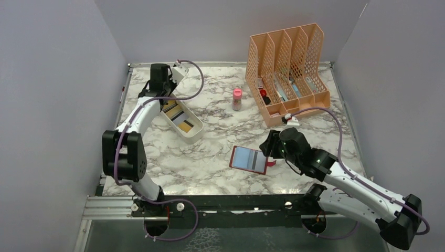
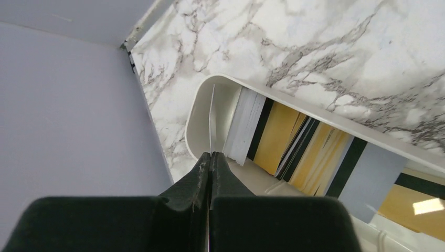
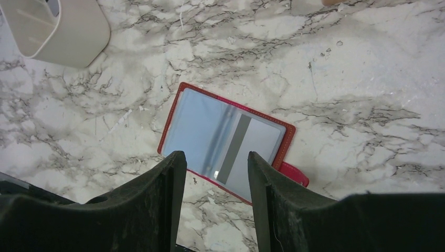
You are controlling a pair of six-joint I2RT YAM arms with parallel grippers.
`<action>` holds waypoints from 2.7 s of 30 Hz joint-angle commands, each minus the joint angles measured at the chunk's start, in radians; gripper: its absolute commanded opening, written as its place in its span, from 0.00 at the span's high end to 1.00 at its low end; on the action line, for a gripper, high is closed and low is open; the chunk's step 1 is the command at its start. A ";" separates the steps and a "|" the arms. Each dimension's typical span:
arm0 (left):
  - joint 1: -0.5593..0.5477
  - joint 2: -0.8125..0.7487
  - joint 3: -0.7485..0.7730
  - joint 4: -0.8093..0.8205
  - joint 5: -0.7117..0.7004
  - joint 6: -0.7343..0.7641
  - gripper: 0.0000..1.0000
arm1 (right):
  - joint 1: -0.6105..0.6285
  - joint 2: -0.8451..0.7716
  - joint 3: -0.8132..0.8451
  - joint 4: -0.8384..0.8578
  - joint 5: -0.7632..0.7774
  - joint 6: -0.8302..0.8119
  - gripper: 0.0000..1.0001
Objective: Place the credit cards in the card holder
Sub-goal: Pick up the credit card from the storage box, then turn over the card slot in the card holder.
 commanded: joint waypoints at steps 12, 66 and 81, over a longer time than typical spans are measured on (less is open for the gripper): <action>0.003 -0.403 -0.111 0.039 0.430 -0.613 0.97 | -0.001 0.250 0.060 -0.054 -0.179 0.195 0.54; -0.096 -0.833 -0.599 0.094 0.666 -0.888 1.00 | 0.195 0.768 0.330 -0.054 0.013 0.322 0.94; -0.293 -0.674 -0.599 0.204 0.792 -1.131 1.00 | 0.128 0.549 0.108 0.176 -0.110 0.212 0.92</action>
